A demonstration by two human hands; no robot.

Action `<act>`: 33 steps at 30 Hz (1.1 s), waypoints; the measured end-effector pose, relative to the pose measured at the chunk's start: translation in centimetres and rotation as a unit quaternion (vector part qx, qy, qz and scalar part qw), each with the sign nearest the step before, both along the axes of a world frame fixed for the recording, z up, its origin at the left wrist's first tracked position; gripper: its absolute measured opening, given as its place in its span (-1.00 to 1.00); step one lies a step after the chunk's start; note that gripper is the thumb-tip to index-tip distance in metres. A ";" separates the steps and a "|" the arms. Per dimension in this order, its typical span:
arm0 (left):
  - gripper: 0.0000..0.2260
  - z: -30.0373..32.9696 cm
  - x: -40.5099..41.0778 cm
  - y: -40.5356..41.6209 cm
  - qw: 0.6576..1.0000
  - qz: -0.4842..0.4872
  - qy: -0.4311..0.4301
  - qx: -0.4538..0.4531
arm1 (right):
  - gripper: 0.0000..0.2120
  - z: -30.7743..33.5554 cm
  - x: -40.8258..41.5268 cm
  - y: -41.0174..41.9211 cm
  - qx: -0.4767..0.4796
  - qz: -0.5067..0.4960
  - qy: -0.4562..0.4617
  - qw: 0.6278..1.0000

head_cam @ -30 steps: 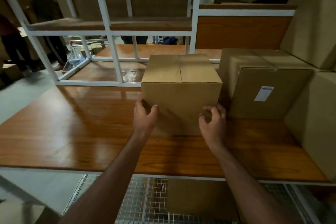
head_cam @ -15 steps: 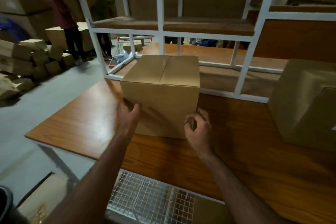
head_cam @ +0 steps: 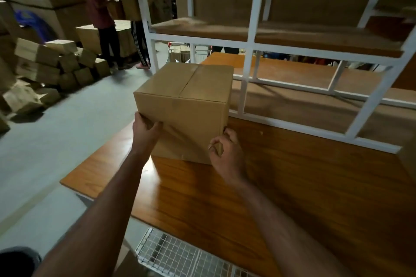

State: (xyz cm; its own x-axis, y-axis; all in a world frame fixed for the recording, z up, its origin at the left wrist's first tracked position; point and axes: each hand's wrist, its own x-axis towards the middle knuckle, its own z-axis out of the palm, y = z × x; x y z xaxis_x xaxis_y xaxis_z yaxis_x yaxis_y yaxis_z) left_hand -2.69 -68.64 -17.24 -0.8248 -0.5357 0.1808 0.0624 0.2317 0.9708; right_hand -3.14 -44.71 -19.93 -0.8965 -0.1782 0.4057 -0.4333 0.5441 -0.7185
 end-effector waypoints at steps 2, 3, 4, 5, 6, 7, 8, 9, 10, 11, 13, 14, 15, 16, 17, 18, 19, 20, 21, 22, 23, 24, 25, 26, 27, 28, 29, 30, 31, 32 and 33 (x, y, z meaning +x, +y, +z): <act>-0.47 0.1 -1.0 -2.0 1.000 -0.021 -0.009 0.005 | -0.94 -0.1 -1.3 -2.0 0.004 -0.001 -0.004 1.000; -0.42 0.0 -1.6 -3.2 0.999 -0.037 -0.022 0.006 | -0.94 -0.1 -1.9 -3.0 0.004 0.001 -0.007 1.000; -0.35 -0.2 -2.2 -4.2 0.998 -0.058 -0.029 0.006 | -0.94 -0.1 -2.4 -3.8 0.003 0.004 -0.011 1.000; -0.28 -0.3 -2.8 -5.1 0.997 -0.073 -0.039 0.005 | -0.93 0.0 -3.0 -4.6 0.000 0.007 -0.016 1.000; -0.23 -0.6 -3.6 -6.0 0.995 -0.085 -0.048 0.002 | -0.91 0.0 -3.5 -5.3 -0.004 0.012 -0.020 1.000; -0.21 -0.6 -4.2 -6.5 0.994 -0.089 -0.058 -0.002 | -0.89 0.1 -4.1 -6.0 -0.003 0.019 -0.021 1.000; -0.23 -0.4 -4.6 -6.8 0.993 -0.099 -0.067 -0.001 | -0.87 0.1 -4.7 -6.7 0.001 0.030 -0.022 0.999; -0.27 -0.3 -4.9 -6.8 0.991 -0.107 -0.078 0.004 | -0.84 0.1 -5.1 -7.4 0.008 0.044 -0.025 0.999; -0.32 -0.5 -5.4 -6.6 0.990 -0.115 -0.086 0.011 | -0.83 0.1 -5.6 -8.2 0.015 0.057 -0.033 0.998; -0.37 -0.6 -5.7 -6.4 0.989 -0.116 -0.093 0.015 | -0.82 0.0 -5.9 -8.9 0.023 0.064 -0.043 0.997; -0.40 -1.4 -6.2 -6.1 0.991 -0.099 -0.092 0.004 | -0.82 -0.2 -6.4 -10.2 0.032 0.062 -0.056 0.996; -0.39 -1.7 -6.3 -6.1 0.992 -0.091 -0.091 -0.002 | -0.82 -0.3 -6.6 -10.7 0.033 0.058 -0.060 0.996; -0.37 -1.9 -6.3 -6.1 0.992 -0.082 -0.098 -0.006 | -0.83 -0.4 -6.7 -11.0 0.028 0.052 -0.065 0.996; -0.36 -2.4 -6.5 -6.3 0.992 -0.076 -0.102 -0.013 | -0.83 -0.4 -6.8 -11.2 0.018 0.047 -0.068 0.996; -0.35 -3.0 -6.9 -6.5 0.992 -0.070 -0.107 -0.021 | -0.84 -0.3 -6.9 -11.3 0.006 0.041 -0.069 0.997; -0.32 -3.5 -7.1 -6.4 0.992 -0.065 -0.107 -0.034 | -0.84 -0.3 -7.0 -11.3 -0.005 0.036 -0.066 0.997; -0.28 -3.7 -7.2 -6.2 0.992 -0.061 -0.104 -0.044 | -0.81 -0.2 -7.1 -11.3 -0.011 0.030 -0.063 0.997; -0.24 -3.4 -7.1 -5.6 0.992 -0.054 -0.100 -0.057 | -0.77 -0.2 -7.1 -11.4 -0.017 0.023 -0.063 0.998; -0.22 -2.9 -6.9 -5.1 0.992 -0.042 -0.094 -0.070 | -0.69 -0.1 -7.2 -11.5 -0.024 0.013 -0.071 0.997; -0.21 -2.8 -7.0 -4.7 0.992 -0.027 -0.091 -0.083 | -0.59 0.0 -7.3 -11.7 -0.032 0.005 -0.085 0.996; -0.17 -2.6 -7.1 -4.5 0.991 -0.007 -0.097 -0.091 | -0.47 0.0 -7.4 -11.9 -0.038 0.000 -0.100 0.994; -0.09 -2.6 -7.2 -4.5 0.990 0.007 -0.102 -0.097 | -0.33 0.1 -7.6 -12.1 -0.042 0.000 -0.113 0.993; 0.00 -2.4 -7.1 -4.7 0.990 0.014 -0.103 -0.098 | -0.19 0.3 -7.8 -12.4 -0.041 0.002 -0.122 0.992; 0.06 -2.2 -7.2 -5.1 0.991 0.019 -0.091 -0.096 | -0.07 0.6 -8.1 -12.8 -0.039 0.004 -0.129 0.991; 0.09 -1.9 -7.3 -5.6 0.993 0.020 -0.079 -0.090 | 0.01 0.8 -8.3 -13.2 -0.033 0.003 -0.131 0.991; 0.08 -1.7 -7.6 -6.2 0.994 0.017 -0.068 -0.089 | 0.03 1.0 -8.6 -13.6 -0.024 -0.004 -0.127 0.992; 0.07 -1.4 -7.8 -6.5 0.993 0.010 -0.065 -0.094 | 0.00 1.1 -8.8 -14.1 -0.016 -0.012 -0.120 0.993; 0.06 -1.1 -7.9 -6.8 0.993 0.004 -0.064 -0.104 | -0.04 1.1 -8.9 -14.5 -0.009 -0.017 -0.111 0.994; 0.06 -0.7 -7.9 -6.8 0.991 0.001 -0.066 -0.113 | -0.07 1.1 -9.0 -14.8 -0.002 -0.018 -0.103 0.995; 0.06 -0.5 -7.9 -6.8 0.991 0.002 -0.065 -0.121 | -0.10 1.0 -9.2 -15.1 0.005 -0.017 -0.098 0.995; 0.05 -0.3 -7.8 -6.7 0.990 0.002 -0.066 -0.125 | -0.11 0.8 -9.3 -15.2 0.013 -0.016 -0.097 0.995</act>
